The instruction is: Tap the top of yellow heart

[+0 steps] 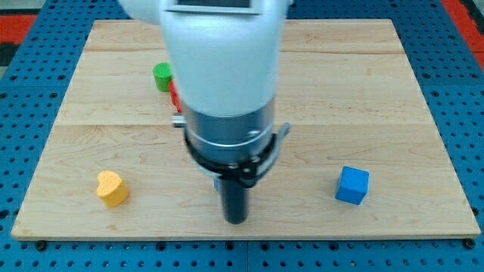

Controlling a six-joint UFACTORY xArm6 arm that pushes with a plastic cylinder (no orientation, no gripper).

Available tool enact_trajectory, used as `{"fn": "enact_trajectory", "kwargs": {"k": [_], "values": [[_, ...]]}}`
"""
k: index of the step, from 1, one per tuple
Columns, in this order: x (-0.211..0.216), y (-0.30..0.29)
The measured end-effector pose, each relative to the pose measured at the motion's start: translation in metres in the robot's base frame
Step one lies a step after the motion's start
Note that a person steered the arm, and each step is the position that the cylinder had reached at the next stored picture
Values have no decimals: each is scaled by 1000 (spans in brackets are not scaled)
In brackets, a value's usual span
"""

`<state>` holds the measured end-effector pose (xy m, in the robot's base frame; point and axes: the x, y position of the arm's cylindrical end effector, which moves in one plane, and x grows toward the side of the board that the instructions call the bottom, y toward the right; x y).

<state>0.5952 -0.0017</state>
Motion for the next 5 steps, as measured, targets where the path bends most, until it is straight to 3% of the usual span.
{"fn": "enact_trajectory", "kwargs": {"k": [1,3,4,5], "values": [[-14,-1],[-82,-146],[-73,-153],[-28,-146]]}}
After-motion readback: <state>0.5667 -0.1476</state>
